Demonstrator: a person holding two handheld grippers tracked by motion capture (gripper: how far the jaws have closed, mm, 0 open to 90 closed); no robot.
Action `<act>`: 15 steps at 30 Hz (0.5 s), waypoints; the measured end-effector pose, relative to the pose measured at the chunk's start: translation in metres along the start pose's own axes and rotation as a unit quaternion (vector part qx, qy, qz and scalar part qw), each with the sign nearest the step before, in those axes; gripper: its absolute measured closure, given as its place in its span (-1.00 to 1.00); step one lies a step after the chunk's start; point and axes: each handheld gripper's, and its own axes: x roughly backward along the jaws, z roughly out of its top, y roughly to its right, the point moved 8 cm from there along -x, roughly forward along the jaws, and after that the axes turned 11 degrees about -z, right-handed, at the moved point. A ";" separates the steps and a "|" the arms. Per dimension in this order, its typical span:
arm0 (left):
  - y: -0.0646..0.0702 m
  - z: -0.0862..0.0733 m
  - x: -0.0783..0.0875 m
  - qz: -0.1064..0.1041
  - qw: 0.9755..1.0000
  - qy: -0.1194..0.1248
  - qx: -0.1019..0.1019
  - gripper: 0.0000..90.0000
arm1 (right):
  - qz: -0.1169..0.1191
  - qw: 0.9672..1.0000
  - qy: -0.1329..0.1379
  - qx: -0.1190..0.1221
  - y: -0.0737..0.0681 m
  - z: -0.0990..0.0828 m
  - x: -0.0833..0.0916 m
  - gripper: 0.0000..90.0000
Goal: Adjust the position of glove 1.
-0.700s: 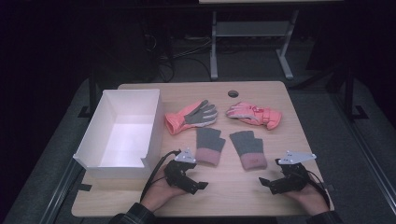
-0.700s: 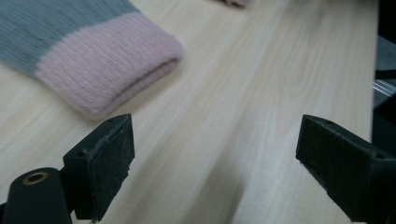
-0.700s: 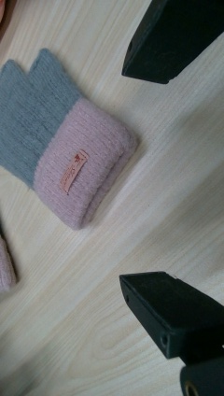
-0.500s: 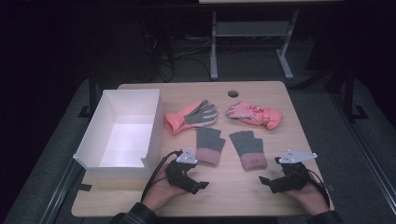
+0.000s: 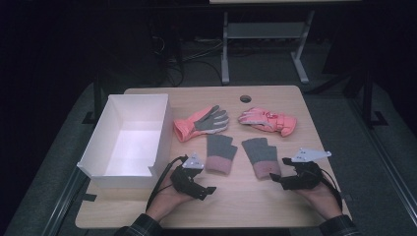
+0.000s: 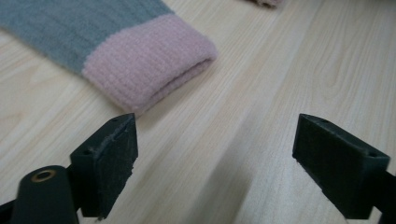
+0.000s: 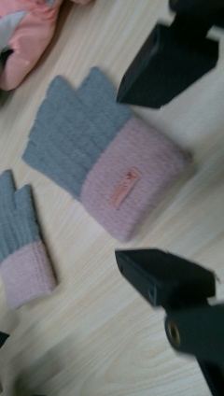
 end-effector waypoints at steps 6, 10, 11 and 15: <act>0.001 -0.001 0.002 -0.009 1.000 0.010 -0.011 -0.70 | 0.011 1.000 -0.004 0.006 -0.001 0.003 -0.005 0.26; 0.003 -0.001 0.001 -0.009 1.000 0.016 -0.013 -0.72 | 0.015 1.000 -0.005 0.002 0.002 0.007 -0.008 0.78; 0.003 -0.001 0.001 -0.009 1.000 0.016 -0.013 -0.72 | 0.016 1.000 -0.005 0.001 0.003 0.007 -0.008 0.86; 0.005 0.001 0.000 -0.012 1.000 0.015 -0.005 -0.73 | 0.020 1.000 -0.002 -0.007 0.006 0.008 -0.009 1.00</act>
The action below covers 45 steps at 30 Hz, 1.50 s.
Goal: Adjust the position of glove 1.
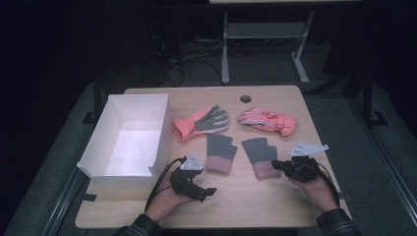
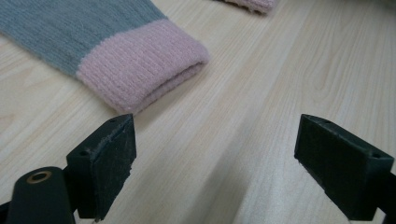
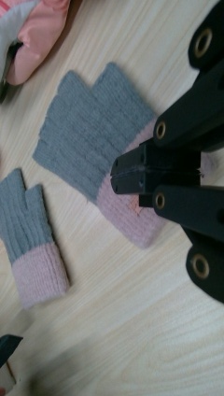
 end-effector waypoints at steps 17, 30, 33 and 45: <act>-0.001 0.009 -0.020 0.011 0.999 -0.031 -0.037 -0.75 | -0.019 0.999 -0.027 0.017 0.019 -0.008 -0.021 1.00; -0.013 0.007 -0.005 0.020 0.999 -0.006 -0.036 -0.74 | -0.019 0.999 -0.044 0.023 0.014 -0.014 -0.024 1.00; -0.013 0.006 -0.002 0.026 0.999 -0.011 -0.039 -0.73 | -0.019 0.998 -0.048 0.025 0.011 -0.015 -0.022 1.00; -0.014 0.006 0.000 0.035 0.999 -0.006 -0.035 -0.73 | -0.002 0.998 -0.060 0.028 0.000 -0.024 -0.008 1.00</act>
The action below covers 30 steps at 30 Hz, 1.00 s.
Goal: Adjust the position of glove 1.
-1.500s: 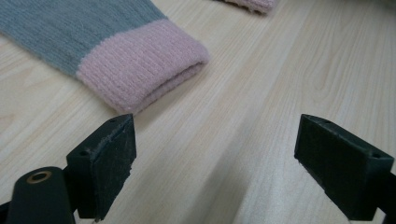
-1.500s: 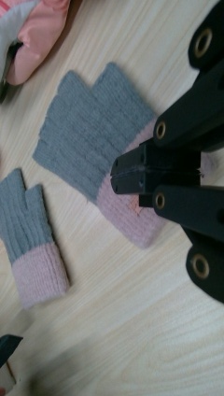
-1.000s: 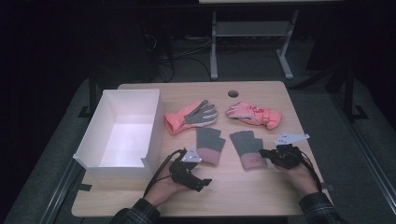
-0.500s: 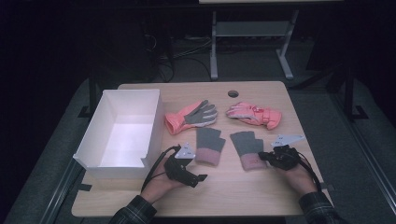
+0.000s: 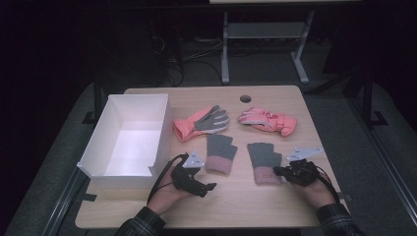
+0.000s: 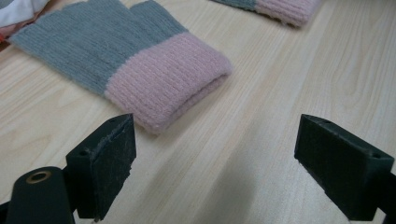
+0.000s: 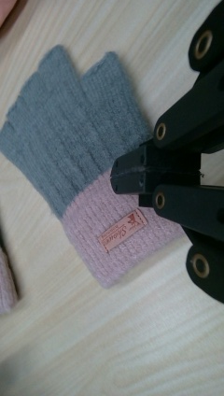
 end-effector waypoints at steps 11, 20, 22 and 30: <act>0.002 0.000 -0.001 -0.001 1.000 -0.002 -0.004 -0.73 | 0.025 0.999 -0.006 0.022 -0.031 -0.003 0.009 1.00; 0.003 0.000 -0.002 -0.001 1.000 -0.005 -0.003 -0.73 | 0.055 0.997 -0.008 0.046 -0.058 -0.001 0.011 1.00; 0.003 0.000 -0.002 -0.002 1.000 -0.005 -0.003 -0.73 | 0.063 0.997 -0.008 0.052 -0.064 0.000 0.010 1.00; 0.003 0.000 -0.002 -0.003 1.000 -0.005 -0.004 -0.73 | 0.085 0.994 -0.001 0.070 -0.081 0.006 0.010 1.00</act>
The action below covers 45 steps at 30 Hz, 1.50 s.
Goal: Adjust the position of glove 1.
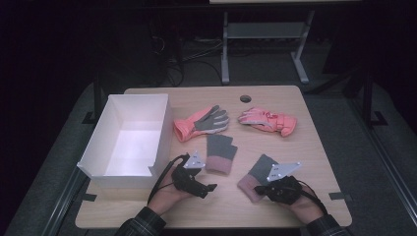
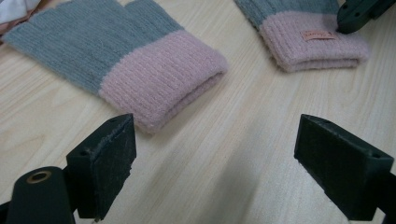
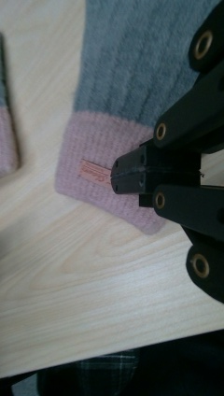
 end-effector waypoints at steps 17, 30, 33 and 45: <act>0.000 0.000 0.000 -0.001 1.000 -0.002 0.000 -0.73 | -0.031 0.999 0.014 -0.036 0.050 0.001 -0.009 1.00; 0.000 0.001 0.000 -0.001 1.000 0.002 -0.001 -0.73 | -0.021 0.999 -0.002 -0.032 0.023 0.009 -0.026 1.00; 0.000 0.000 0.000 -0.001 1.000 0.002 0.000 -0.73 | -0.019 0.999 -0.003 -0.027 0.015 0.012 -0.028 1.00; 0.000 0.000 0.000 -0.001 1.000 0.000 -0.001 -0.73 | -0.011 1.000 -0.004 -0.007 -0.016 0.025 -0.038 1.00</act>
